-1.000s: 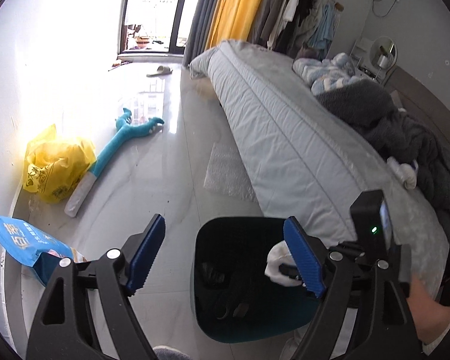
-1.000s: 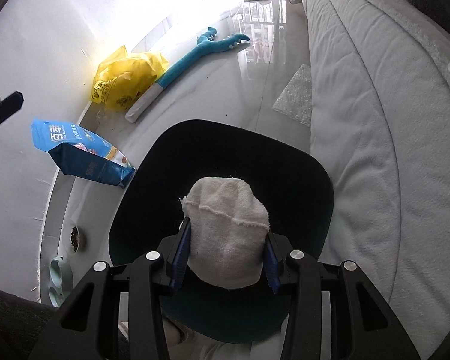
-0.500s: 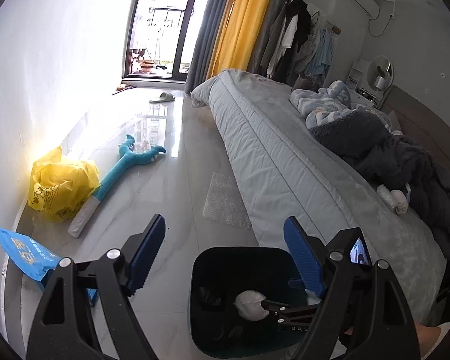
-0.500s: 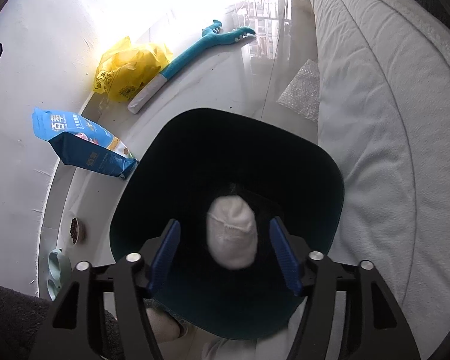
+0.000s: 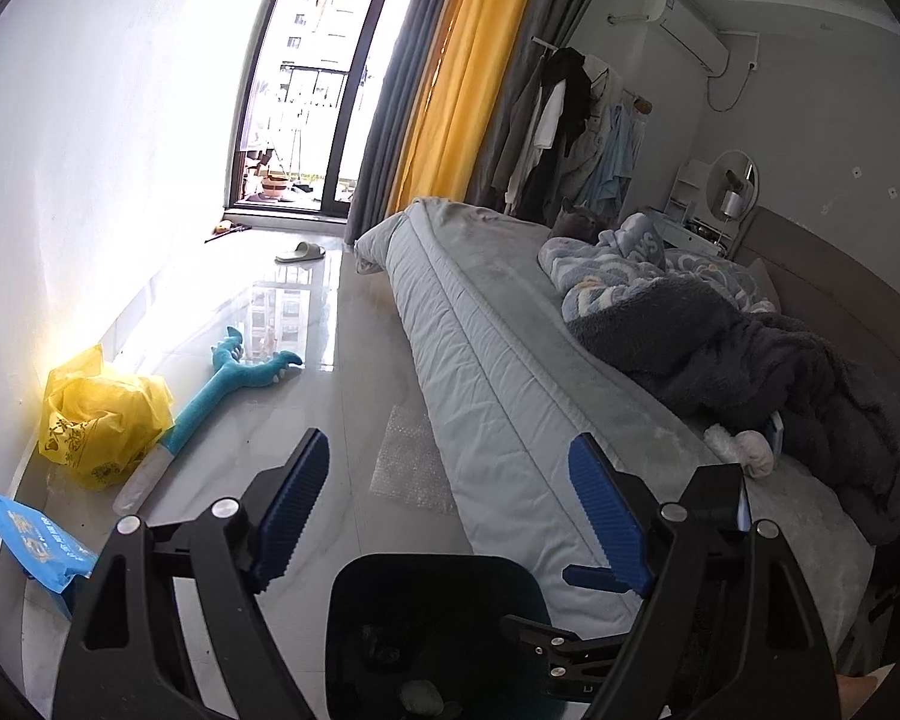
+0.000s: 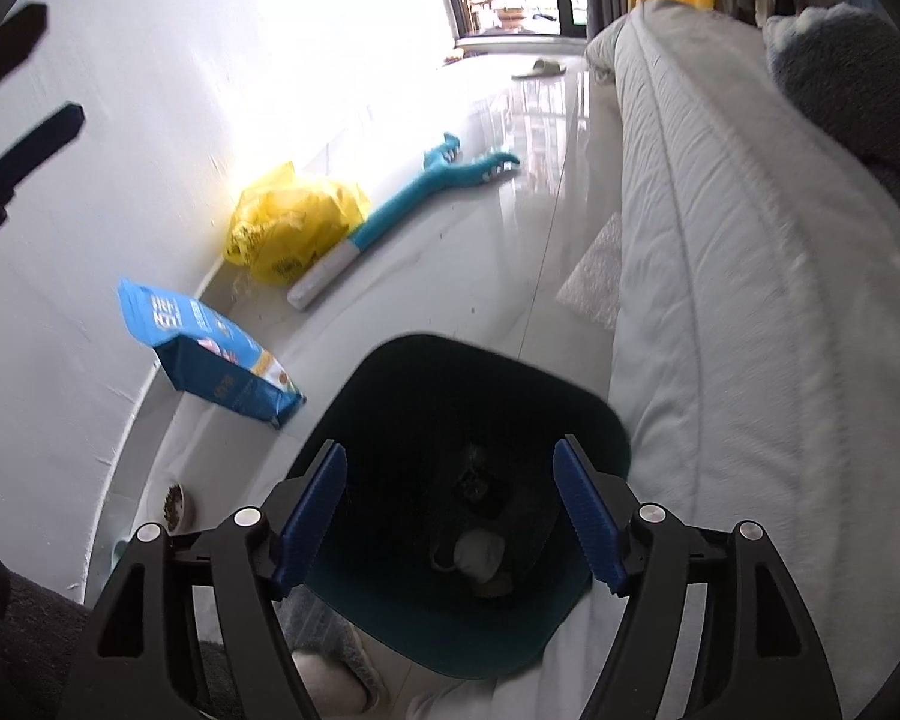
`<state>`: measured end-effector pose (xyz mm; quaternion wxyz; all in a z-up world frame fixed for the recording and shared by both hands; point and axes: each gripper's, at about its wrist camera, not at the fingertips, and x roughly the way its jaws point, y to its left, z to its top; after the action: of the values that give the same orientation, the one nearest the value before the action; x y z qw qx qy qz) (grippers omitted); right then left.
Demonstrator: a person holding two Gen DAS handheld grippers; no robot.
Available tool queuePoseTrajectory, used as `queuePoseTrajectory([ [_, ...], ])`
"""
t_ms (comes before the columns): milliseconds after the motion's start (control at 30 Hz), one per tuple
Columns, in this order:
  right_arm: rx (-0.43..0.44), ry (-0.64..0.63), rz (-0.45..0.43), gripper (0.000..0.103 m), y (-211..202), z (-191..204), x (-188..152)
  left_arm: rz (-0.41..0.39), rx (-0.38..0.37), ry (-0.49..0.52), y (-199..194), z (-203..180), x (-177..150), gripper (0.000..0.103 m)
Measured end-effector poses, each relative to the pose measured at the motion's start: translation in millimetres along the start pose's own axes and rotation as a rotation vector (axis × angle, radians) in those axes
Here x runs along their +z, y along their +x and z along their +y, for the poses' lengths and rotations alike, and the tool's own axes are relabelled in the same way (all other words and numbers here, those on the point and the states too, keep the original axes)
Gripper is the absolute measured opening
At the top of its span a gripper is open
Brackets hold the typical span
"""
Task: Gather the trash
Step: 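Move both tools back to the bed toward the bubble wrap and tissue pack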
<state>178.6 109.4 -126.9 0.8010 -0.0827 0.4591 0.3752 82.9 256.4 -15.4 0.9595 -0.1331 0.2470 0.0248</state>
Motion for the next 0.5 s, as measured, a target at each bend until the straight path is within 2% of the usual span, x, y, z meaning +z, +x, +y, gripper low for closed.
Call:
queuePoseTrajectory([
  [200,-0.027,-0.004,-0.116,0.079,-38.0,-17.6,4.4,-0.004,-0.029,-0.016,6.6,-23.4,4.6,0.085],
  [500,-0.08,0.02,-0.209,0.082,-81.5,-57.0,-0.1,0.001,-0.066,0.013,21.5,-66.7,4.5,0.087],
])
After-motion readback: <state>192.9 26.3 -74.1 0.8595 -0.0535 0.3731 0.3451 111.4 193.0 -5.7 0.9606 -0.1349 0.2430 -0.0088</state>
